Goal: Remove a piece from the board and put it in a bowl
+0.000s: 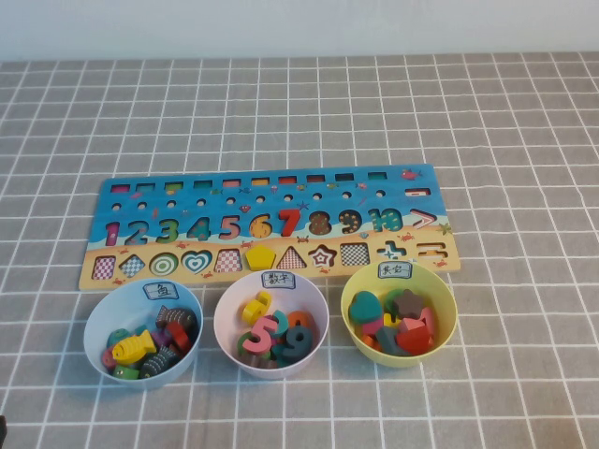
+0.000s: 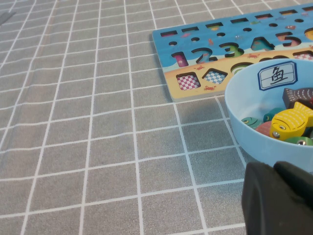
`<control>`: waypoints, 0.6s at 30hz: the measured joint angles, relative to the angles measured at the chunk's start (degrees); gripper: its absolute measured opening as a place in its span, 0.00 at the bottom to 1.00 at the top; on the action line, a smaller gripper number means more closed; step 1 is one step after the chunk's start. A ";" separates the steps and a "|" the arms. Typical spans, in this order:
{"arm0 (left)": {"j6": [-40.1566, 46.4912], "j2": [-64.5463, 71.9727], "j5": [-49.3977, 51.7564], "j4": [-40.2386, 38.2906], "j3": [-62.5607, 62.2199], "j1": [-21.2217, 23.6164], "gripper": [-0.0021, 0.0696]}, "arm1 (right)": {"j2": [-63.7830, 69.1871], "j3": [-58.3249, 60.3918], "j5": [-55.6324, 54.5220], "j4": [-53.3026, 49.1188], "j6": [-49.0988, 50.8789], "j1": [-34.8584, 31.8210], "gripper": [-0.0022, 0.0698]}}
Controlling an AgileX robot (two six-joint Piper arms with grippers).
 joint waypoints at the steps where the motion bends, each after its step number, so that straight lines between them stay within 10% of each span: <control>1: 0.00 0.00 0.00 0.00 0.00 0.00 0.03 | 0.00 0.00 0.00 0.00 0.00 0.00 0.01; 18: 0.00 0.00 0.00 0.00 0.00 0.00 0.03 | 0.00 0.00 -2.48 5.32 0.00 0.00 0.01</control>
